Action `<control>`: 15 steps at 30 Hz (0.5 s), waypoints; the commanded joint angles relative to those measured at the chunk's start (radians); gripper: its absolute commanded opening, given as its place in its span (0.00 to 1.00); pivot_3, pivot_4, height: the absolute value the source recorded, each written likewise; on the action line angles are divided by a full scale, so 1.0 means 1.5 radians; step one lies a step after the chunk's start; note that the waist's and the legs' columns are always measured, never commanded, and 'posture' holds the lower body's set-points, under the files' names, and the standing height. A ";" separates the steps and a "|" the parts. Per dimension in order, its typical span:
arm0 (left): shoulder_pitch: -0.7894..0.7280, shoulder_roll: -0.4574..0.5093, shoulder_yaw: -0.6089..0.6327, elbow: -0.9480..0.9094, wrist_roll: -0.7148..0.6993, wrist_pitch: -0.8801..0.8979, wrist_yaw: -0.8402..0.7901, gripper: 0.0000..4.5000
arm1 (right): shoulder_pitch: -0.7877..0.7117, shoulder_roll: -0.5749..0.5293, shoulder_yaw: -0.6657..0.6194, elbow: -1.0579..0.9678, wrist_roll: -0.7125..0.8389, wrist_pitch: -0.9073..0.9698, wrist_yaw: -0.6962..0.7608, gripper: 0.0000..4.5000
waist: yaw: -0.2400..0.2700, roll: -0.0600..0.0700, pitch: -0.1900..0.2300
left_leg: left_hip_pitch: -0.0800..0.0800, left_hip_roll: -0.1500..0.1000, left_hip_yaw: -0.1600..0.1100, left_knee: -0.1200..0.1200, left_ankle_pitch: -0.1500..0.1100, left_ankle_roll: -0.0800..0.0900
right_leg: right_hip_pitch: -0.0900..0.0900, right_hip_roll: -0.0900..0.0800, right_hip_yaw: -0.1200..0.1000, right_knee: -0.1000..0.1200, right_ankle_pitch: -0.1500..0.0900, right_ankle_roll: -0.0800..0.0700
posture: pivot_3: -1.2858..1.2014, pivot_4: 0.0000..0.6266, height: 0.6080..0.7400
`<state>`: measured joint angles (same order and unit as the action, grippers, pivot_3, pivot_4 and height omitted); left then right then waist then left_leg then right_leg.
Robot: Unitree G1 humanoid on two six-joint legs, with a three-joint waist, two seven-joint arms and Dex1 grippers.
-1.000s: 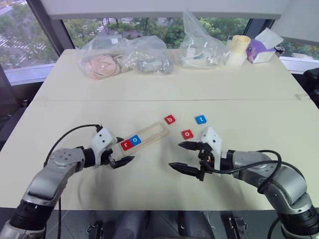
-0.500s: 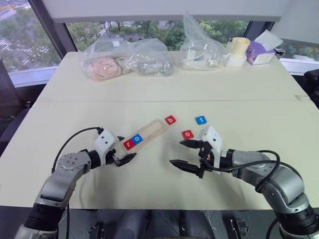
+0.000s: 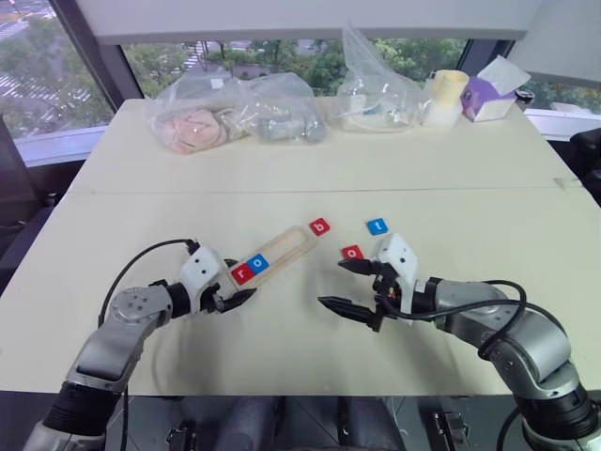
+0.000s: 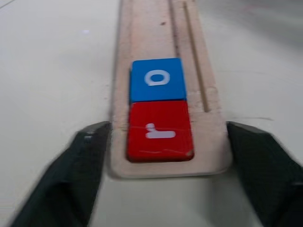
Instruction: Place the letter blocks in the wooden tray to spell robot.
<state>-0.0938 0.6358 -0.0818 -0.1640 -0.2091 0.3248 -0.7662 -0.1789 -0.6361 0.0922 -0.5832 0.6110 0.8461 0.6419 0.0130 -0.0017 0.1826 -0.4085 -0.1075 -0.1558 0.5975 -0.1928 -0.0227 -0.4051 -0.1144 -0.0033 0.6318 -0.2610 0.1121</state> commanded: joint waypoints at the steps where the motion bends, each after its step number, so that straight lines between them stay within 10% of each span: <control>1: 0.007 0.006 -0.008 0.030 0.026 0.010 0.007 0.70 | -0.010 0.005 -0.011 -0.008 0.003 -0.005 -0.003 1.00 | 0.000 0.001 -0.001 | 0.000 0.000 0.000 0.000 0.000 0.000 | 0.000 0.000 0.000 0.000 0.000 0.000 | 0.52 0.24 1.00; 15: -0.141 0.126 -0.039 0.110 -0.024 -0.122 -0.310 0.70 | 0.002 -0.053 -0.114 0.057 -0.006 -0.023 0.011 1.00 | 0.000 0.000 0.000 | -0.001 0.000 0.001 -0.001 0.000 0.000 | -0.001 0.000 0.000 -0.001 0.000 0.000 | 0.52 0.24 1.00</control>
<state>-0.2883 0.8238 -0.1274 -0.0017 -0.2292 0.1749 -1.1795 -0.1725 -0.7054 -0.0396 -0.4824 0.5934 0.8287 0.6476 0.0132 -0.0012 0.1819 -0.4104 -0.1079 -0.1542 0.5965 -0.1928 -0.0226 -0.4073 -0.1141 -0.0032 0.6305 -0.2609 0.1120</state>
